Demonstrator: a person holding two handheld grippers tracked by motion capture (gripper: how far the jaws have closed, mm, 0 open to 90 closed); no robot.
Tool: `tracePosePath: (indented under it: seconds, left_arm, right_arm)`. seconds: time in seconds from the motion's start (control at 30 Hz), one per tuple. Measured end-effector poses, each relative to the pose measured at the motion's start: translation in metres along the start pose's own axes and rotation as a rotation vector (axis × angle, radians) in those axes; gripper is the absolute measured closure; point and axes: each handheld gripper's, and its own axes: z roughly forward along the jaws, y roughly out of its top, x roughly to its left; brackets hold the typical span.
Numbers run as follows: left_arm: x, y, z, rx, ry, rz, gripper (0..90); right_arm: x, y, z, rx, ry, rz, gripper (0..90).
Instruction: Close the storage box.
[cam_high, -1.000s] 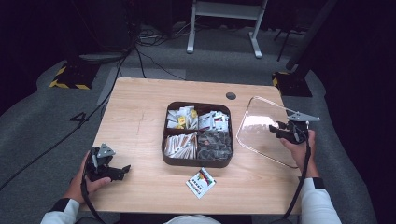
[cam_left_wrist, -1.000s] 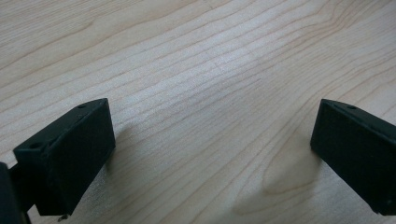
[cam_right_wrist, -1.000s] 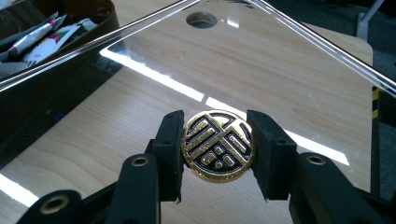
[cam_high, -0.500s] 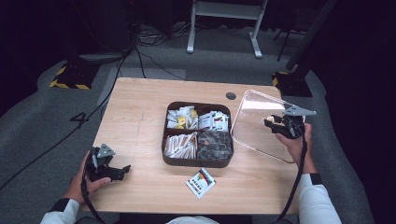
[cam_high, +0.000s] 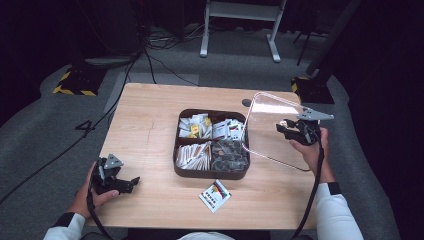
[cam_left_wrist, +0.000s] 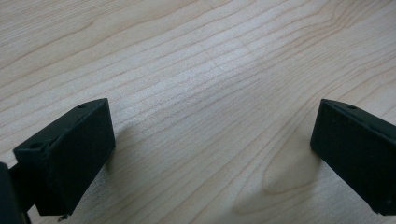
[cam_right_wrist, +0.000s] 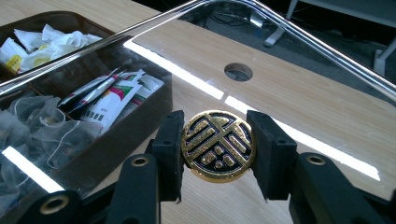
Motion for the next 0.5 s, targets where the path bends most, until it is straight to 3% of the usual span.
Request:
tracePosePath:
  seconds: [0.5]
  left_arm:
    - [0.000, 0.000, 0.000, 0.000, 0.000, 0.000, 0.1]
  right_arm:
    - [0.027, 0.017, 0.019, 0.013, 0.051, -0.033, 59.1]
